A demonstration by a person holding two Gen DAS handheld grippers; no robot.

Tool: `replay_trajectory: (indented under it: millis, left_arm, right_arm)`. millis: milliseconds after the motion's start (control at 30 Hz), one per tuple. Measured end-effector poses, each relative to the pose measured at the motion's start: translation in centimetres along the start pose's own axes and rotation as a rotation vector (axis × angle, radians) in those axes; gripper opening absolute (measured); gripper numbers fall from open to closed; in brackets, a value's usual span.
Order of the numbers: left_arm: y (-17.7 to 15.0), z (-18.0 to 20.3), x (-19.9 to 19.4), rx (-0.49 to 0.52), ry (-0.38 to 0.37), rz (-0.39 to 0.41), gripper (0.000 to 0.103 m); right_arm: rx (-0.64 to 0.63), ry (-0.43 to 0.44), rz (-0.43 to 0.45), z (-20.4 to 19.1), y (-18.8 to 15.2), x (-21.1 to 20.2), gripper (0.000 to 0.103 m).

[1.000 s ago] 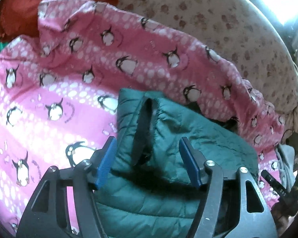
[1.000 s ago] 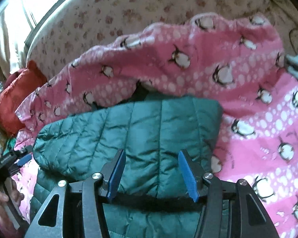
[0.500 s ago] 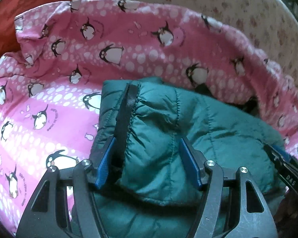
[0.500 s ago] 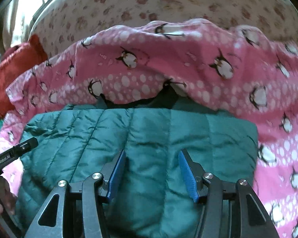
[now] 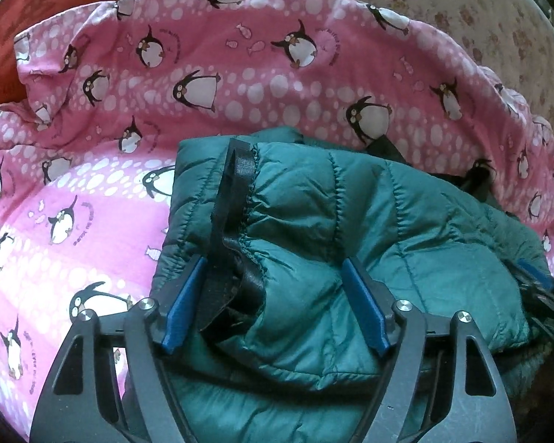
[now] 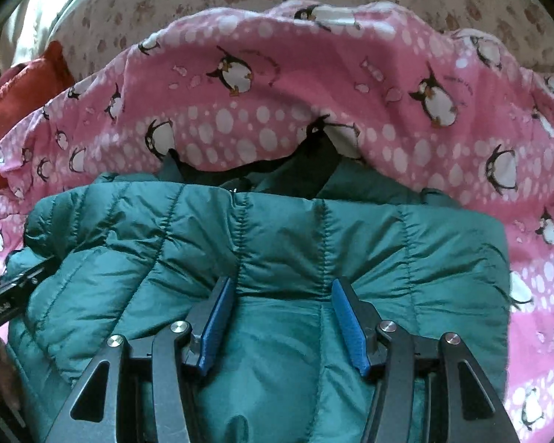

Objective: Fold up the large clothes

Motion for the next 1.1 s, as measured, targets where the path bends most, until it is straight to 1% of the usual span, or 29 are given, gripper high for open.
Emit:
replay_trajectory:
  millis: [100, 233, 267, 333, 400, 467, 567, 600, 667, 733, 800, 867, 967, 1000, 1100]
  left_arm:
    - [-0.1, 0.0, 0.1, -0.004, -0.004, 0.002, 0.077]
    - [-0.2, 0.0, 0.3, -0.006, -0.006, 0.008, 0.079]
    - [-0.2, 0.0, 0.3, -0.006, -0.007, 0.009, 0.079]
    - [-0.2, 0.2, 0.4, -0.002, -0.012, 0.012, 0.082]
    - [-0.2, 0.3, 0.5, 0.005, -0.011, 0.016, 0.084]
    - [-0.2, 0.3, 0.5, 0.007, -0.007, 0.02, 0.084]
    - [-0.2, 0.2, 0.5, -0.003, -0.022, 0.028, 0.085]
    - [-0.3, 0.2, 0.5, -0.007, -0.029, 0.03, 0.085]
    - [-0.3, 0.1, 0.5, -0.017, -0.041, 0.034, 0.085]
    - [-0.3, 0.1, 0.5, -0.021, -0.048, 0.036, 0.087]
    - [-0.4, 0.2, 0.6, -0.02, -0.052, 0.039, 0.088]
    - [-0.4, 0.3, 0.6, -0.021, -0.058, 0.044, 0.089]
    - [-0.4, 0.3, 0.7, -0.025, -0.062, 0.051, 0.089]
    - [-0.5, 0.3, 0.7, -0.025, -0.062, 0.051, 0.089]
    - [-0.5, 0.4, 0.8, -0.021, -0.064, 0.05, 0.091]
  right_arm:
    - [-0.017, 0.042, 0.045, -0.2, -0.2, -3.2, 0.053]
    - [-0.053, 0.041, 0.063, 0.6, -1.4, -5.8, 0.053]
    - [-0.058, 0.029, 0.054, 1.1, -1.9, -5.9, 0.053]
    - [-0.046, 0.01, 0.005, 2.3, -3.1, -4.9, 0.053]
    - [-0.014, 0.032, -0.027, 3.0, -4.1, -3.9, 0.053]
    - [-0.002, 0.047, -0.022, 3.2, -4.5, -3.4, 0.053]
    - [0.0, 0.067, -0.029, 3.3, -4.4, -4.3, 0.053]
    - [0.007, 0.08, -0.019, 3.6, -4.2, -5.2, 0.053]
    - [0.047, 0.074, 0.049, 5.1, -3.1, -7.3, 0.053]
    - [0.131, 0.015, 0.124, 8.2, -1.6, -9.5, 0.053]
    - [0.196, -0.024, 0.132, 10.6, -0.8, -10.3, 0.053]
    - [0.221, -0.037, 0.123, 11.9, -0.6, -10.4, 0.053]
    - [0.211, -0.041, 0.105, 11.8, -0.8, -9.3, 0.053]
    - [0.202, -0.041, 0.087, 11.5, -1.1, -8.5, 0.053]
    - [0.211, -0.066, -0.012, 11.4, -2.9, -4.9, 0.053]
Point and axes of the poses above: each gripper's, at about its wrist camera, not at the fingertips, and x roughly the way its jaws point, z to its right, y to its top, the point moved 8 cm from there along x, roughly the way its jaws point, and after that the axes turned 13 degrees about x, right-handed, at the moved point
